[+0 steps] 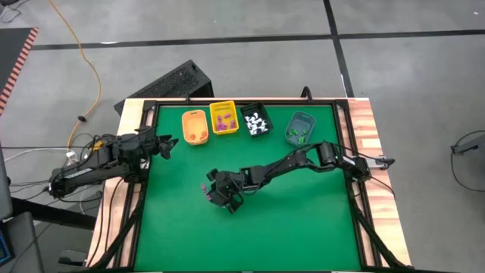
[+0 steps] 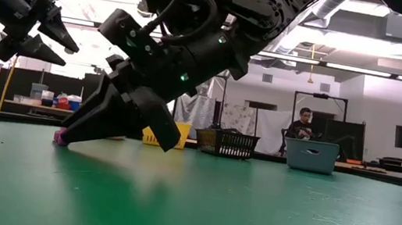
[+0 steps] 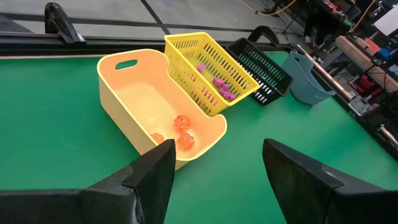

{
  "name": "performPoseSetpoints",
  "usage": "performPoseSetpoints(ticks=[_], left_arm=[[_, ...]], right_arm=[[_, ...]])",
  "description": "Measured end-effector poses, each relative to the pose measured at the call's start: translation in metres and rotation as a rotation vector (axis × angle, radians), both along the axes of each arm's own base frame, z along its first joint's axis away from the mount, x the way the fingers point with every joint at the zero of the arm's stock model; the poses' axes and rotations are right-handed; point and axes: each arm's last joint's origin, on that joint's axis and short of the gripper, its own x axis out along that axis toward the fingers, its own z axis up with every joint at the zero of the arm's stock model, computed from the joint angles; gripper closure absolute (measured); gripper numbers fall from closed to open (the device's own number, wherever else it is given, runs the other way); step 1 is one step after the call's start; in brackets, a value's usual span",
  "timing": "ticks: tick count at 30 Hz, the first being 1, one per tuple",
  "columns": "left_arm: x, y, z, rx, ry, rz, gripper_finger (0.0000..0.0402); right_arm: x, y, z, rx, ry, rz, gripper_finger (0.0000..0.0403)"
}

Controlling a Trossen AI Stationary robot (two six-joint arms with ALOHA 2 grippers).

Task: Sort Halloween decoration
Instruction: Put the pink skeleton toy into the yellow bin

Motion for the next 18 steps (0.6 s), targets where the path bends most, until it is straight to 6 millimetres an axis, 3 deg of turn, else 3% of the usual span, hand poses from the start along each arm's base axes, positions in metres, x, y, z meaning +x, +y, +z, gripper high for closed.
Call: performPoseSetpoints(ticks=[18], left_arm=[[-0.0011,-0.0005,-0.0033,-0.019,0.03,-0.001,0.017]], right_arm=[[-0.0083,0.0082,-0.0073,0.358,0.18,-0.424,0.0275]])
